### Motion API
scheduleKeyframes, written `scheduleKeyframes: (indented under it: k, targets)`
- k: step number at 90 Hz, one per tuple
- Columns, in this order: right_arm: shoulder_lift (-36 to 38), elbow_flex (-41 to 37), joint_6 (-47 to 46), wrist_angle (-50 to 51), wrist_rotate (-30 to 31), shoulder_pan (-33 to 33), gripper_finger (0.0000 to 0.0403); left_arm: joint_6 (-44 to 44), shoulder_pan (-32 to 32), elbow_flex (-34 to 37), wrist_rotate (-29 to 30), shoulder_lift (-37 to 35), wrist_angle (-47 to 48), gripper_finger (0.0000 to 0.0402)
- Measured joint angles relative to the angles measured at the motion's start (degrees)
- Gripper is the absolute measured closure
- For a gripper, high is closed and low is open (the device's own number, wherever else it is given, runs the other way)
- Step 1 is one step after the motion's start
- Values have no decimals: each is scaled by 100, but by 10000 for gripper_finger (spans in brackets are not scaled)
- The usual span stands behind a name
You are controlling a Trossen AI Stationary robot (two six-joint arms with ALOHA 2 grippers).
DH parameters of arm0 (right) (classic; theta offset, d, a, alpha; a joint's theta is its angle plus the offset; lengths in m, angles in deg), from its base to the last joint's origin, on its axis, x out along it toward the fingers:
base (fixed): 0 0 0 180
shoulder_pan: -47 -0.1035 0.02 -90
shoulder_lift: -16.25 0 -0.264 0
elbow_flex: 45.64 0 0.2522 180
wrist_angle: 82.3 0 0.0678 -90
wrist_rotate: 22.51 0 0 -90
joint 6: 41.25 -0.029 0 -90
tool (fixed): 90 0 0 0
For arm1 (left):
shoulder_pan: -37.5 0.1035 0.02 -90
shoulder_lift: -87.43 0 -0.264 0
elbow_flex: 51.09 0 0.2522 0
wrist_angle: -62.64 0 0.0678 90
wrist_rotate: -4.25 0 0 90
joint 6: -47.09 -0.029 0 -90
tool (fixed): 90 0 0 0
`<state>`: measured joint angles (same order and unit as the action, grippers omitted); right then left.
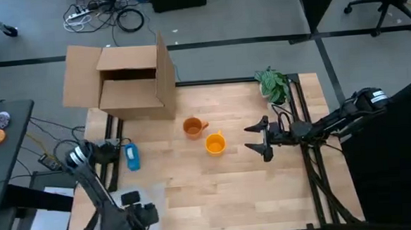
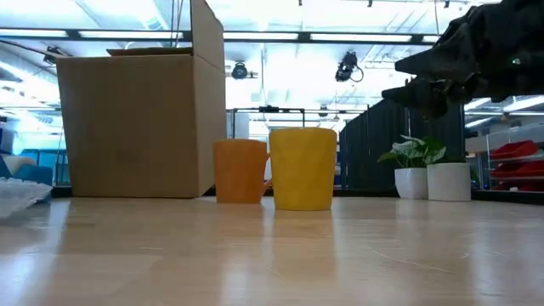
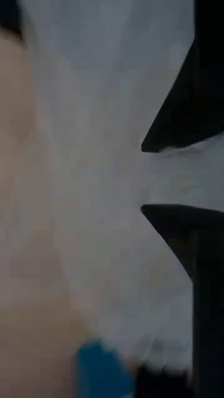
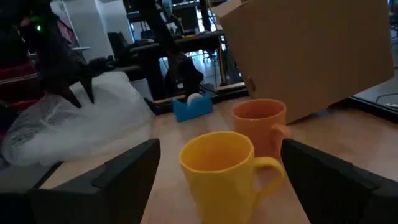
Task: Wrap mug
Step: Wrap the yellow mug using the transparent bubble wrap
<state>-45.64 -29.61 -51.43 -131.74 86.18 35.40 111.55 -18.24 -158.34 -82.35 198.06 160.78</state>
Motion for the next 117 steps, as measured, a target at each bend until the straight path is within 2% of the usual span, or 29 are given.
scheduleKeyframes:
  k: [11, 27, 37, 46, 52, 56, 60, 66, 71, 76, 89, 106, 117]
  targets:
    - [0, 0, -80, -34, -35, -7, 88, -318, 423, 7, 798, 184, 440, 385]
    - [0, 1, -91, -395, -223, -6, 93, -929, 1275, 7, 2925, -8, 419, 400]
    - [0, 3, -216, -620, -757, -7, 97, -1699, 1986, 4, 4088, -237, -180, 401]
    - [2, 4, -361, -686, -1250, -89, 101, -2865, 2687, 4, 4363, -384, -1465, 401]
    - [2, 4, -388, -690, -1487, -245, 103, -3916, 3110, 4, 4113, -398, -2651, 401]
    - [2, 2, -391, -690, -1586, -393, 104, -4630, 3347, 4, 3687, -395, -3554, 401]
    - [2, 4, -388, -693, -1601, -558, 106, -5305, 3565, 4, 3042, -347, -4391, 401]
    - [1, 4, -369, -693, -1601, -818, 107, -6047, 3836, 4, 1767, -285, -5513, 401]
    - [0, 4, -314, -707, -1601, -1025, 107, -6285, 4039, 4, 878, -213, -6262, 401]
    - [0, 2, -286, -706, -1598, -1201, 107, -6259, 4225, 4, 296, -134, -6792, 401]
    - [1, 4, -283, -705, -1592, -1494, 107, -6057, 4663, 4, -359, -8, -7325, 379]
    - [2, 4, -283, -365, -1568, -1569, 107, -5764, 4976, 4, -672, 360, -8227, 296]
    - [2, 4, -459, 382, -1034, -1569, 108, -6126, 5101, -40, -991, 326, -8238, 248]
